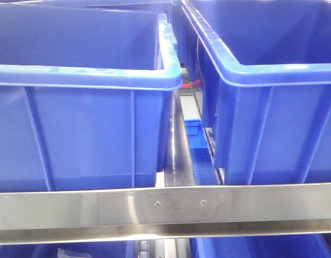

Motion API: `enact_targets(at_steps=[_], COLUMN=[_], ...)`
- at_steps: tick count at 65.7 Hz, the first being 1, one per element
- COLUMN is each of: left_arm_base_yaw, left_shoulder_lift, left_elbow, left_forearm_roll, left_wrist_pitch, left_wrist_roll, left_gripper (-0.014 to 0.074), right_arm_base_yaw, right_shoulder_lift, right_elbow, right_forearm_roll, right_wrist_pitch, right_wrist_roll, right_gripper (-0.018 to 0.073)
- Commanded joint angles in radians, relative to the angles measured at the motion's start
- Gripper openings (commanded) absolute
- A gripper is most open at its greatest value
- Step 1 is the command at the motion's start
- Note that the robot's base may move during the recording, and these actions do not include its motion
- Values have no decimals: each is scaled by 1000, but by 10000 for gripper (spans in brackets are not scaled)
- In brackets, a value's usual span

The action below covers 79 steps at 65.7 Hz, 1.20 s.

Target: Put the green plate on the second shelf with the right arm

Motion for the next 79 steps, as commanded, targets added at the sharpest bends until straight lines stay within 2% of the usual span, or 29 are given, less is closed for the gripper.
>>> enact_targets(at_steps=[1,18,24,29,41,56,70,79], left_arm_base_yaw=[-1,-1,-1,-1,-1,-1,-1,-1], left_shoulder_lift=[-4,-4,-4,-4,-4,-4,-4,-4], left_elbow=[42,42,42,42,42,42,42,42], left_forearm_roll=[-5,-5,-5,-5,-5,-5,-5,-5], left_wrist_pitch=[-82,-82,-82,-82,-82,-82,-82,-82], left_wrist_roll=[-6,-6,-6,-6,-6,-6,-6,-6], left_gripper=[130,130,130,130,130,130,130,130], right_arm_base_yaw=[-5,-5,-2,0,0,0,0,0], right_shoulder_lift=[-20,-21,-21,-21,-67,-119,-164,-164], right_elbow=[34,156,192,212,217,254,307,307], right_forearm_roll=[15,36,28,-24,-262,-324,-407,-425], right_wrist_pitch=[-88,-108,-141,-175,-157,-141,-130,-138], right_wrist_roll=[-14,-11,42,93,264,295,444,459], right_gripper=[47,47,47,47,47,47,47,47])
